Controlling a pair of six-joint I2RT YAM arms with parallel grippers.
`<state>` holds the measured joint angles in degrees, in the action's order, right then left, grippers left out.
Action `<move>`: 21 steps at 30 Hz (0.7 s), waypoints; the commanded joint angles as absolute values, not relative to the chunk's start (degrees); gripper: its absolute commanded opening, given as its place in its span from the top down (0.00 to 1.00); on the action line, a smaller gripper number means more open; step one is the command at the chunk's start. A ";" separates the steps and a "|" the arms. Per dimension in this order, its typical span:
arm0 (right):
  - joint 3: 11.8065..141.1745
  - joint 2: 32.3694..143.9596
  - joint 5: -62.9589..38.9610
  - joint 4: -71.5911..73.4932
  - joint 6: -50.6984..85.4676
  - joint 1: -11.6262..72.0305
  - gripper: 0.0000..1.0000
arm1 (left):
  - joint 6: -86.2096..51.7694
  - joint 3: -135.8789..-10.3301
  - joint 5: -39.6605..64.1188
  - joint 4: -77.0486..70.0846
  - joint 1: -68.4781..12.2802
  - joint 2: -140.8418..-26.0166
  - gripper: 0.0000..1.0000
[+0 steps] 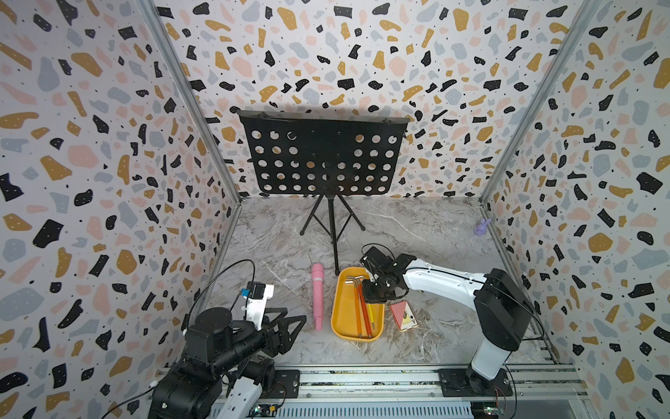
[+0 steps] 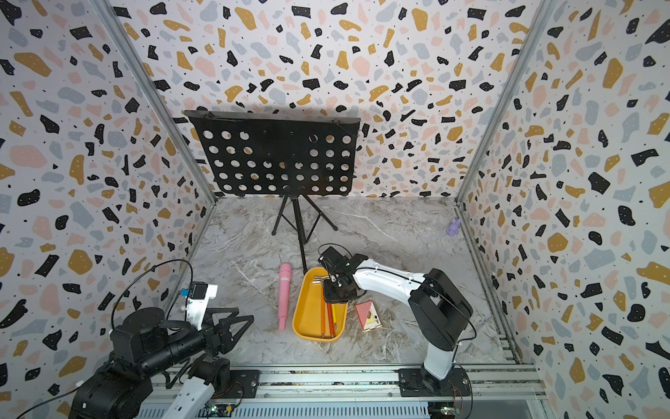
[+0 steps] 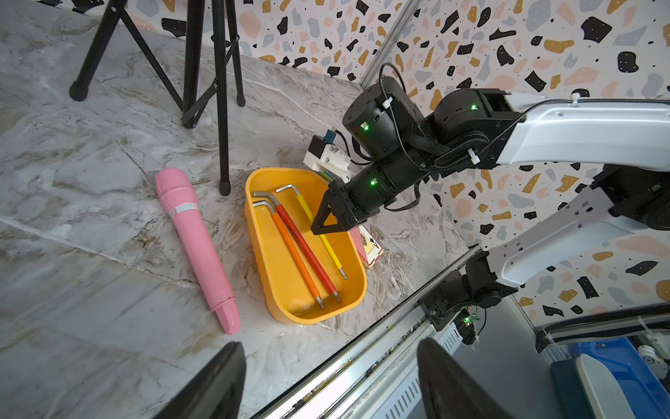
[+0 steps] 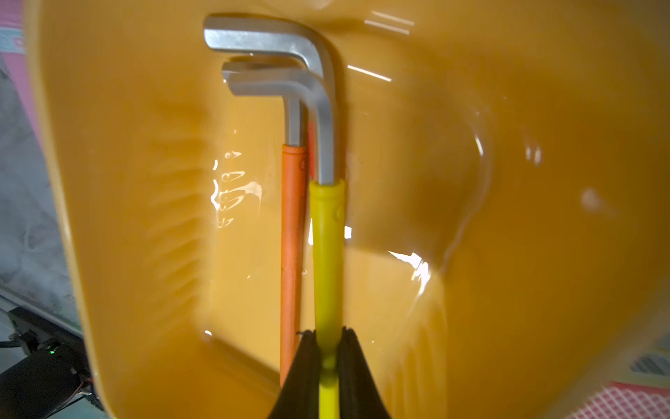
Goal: Put the hex key on the desktop into the storage box
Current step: Place the Allen key in the storage box.
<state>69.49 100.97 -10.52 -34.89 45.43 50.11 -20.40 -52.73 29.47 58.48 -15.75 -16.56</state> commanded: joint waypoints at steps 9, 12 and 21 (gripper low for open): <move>71.87 104.81 -8.08 -36.51 45.97 50.05 1.00 | -20.48 -52.03 29.56 57.10 -15.25 -16.44 0.22; 72.97 105.93 -7.83 -37.00 45.75 50.03 1.00 | -20.51 -52.03 29.61 57.13 -15.25 -16.36 0.22; 74.70 105.67 -6.30 -38.40 44.92 49.92 0.78 | -20.50 -52.03 29.59 57.13 -15.28 -16.43 0.22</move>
<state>72.64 107.37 -8.03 -35.97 45.43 50.09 -20.40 -52.73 29.47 58.48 -15.75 -16.56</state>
